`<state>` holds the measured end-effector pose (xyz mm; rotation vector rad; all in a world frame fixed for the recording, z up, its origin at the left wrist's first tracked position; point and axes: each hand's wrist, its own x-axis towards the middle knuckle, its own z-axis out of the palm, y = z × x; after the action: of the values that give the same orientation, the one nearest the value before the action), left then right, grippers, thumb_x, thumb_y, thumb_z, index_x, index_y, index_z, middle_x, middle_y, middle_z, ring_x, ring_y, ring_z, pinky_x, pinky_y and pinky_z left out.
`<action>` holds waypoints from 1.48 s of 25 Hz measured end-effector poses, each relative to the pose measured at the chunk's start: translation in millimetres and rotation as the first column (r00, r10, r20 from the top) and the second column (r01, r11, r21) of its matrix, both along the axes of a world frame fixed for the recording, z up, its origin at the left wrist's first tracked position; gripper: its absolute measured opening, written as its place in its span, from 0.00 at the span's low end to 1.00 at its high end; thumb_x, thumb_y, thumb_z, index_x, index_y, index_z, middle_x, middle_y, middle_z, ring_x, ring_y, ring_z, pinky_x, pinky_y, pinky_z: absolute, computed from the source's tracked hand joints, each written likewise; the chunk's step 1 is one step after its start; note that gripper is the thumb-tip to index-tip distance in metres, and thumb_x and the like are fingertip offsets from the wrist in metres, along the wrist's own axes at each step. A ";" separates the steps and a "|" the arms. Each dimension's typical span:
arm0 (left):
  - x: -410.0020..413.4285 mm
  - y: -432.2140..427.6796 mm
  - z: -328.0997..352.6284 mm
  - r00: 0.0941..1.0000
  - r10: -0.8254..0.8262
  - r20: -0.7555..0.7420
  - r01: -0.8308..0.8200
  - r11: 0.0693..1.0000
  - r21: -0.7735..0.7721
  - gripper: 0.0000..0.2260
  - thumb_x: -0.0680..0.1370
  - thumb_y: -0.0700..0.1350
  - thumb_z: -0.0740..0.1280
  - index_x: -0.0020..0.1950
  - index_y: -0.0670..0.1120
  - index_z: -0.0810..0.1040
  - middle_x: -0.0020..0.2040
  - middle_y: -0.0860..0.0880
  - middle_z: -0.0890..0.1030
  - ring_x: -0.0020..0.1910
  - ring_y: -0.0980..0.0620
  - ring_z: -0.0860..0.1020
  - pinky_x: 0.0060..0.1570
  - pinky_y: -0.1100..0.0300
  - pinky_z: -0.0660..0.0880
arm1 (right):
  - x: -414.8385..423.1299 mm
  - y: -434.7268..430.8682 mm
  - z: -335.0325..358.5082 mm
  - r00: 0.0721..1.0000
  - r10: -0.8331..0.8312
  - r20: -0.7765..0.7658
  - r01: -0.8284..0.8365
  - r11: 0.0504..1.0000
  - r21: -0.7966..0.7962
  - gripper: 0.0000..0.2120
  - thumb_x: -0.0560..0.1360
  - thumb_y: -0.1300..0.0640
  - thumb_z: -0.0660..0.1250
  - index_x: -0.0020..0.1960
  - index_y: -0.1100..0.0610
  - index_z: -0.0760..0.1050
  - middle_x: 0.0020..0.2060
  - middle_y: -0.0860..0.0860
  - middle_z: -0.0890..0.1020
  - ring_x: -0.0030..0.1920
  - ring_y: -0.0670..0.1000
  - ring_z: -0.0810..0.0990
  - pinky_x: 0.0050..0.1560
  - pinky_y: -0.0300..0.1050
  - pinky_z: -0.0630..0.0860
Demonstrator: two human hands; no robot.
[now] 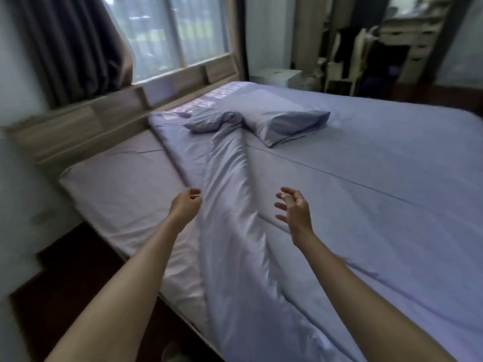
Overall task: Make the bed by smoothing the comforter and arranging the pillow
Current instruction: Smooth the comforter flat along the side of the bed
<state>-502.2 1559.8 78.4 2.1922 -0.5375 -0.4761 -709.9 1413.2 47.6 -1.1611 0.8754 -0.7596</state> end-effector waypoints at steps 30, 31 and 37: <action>236.8 57.3 -138.5 0.991 0.060 -0.121 -0.033 0.976 0.214 0.20 0.76 0.44 0.65 0.64 0.35 0.72 0.61 0.33 0.77 0.60 0.33 0.75 0.60 0.46 0.73 | 140.5 184.2 -124.1 0.233 0.539 -0.809 -0.607 0.731 0.312 0.34 0.67 0.40 0.64 0.71 0.33 0.58 0.72 0.55 0.59 0.74 0.59 0.57 0.74 0.55 0.58; 237.3 80.0 -140.2 0.991 0.076 -0.108 -0.051 0.974 0.219 0.19 0.76 0.44 0.64 0.64 0.36 0.72 0.61 0.33 0.77 0.59 0.33 0.75 0.59 0.46 0.73 | 145.3 188.8 -126.4 0.189 0.548 -0.815 -0.627 0.706 0.329 0.32 0.68 0.41 0.65 0.70 0.33 0.60 0.72 0.56 0.57 0.74 0.60 0.55 0.74 0.56 0.57; 234.1 227.4 -187.6 0.868 0.423 -0.259 -0.258 0.831 0.493 0.19 0.77 0.47 0.64 0.66 0.41 0.72 0.60 0.35 0.76 0.57 0.34 0.76 0.55 0.47 0.76 | 180.1 221.5 -136.8 0.325 0.160 -0.932 -0.433 0.901 0.003 0.13 0.72 0.48 0.64 0.55 0.49 0.78 0.58 0.57 0.70 0.63 0.60 0.69 0.61 0.47 0.68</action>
<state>-268.1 1787.2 -109.2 2.4769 0.2010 -0.8409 -529.8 1634.7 -89.2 -1.9847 1.4426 0.2352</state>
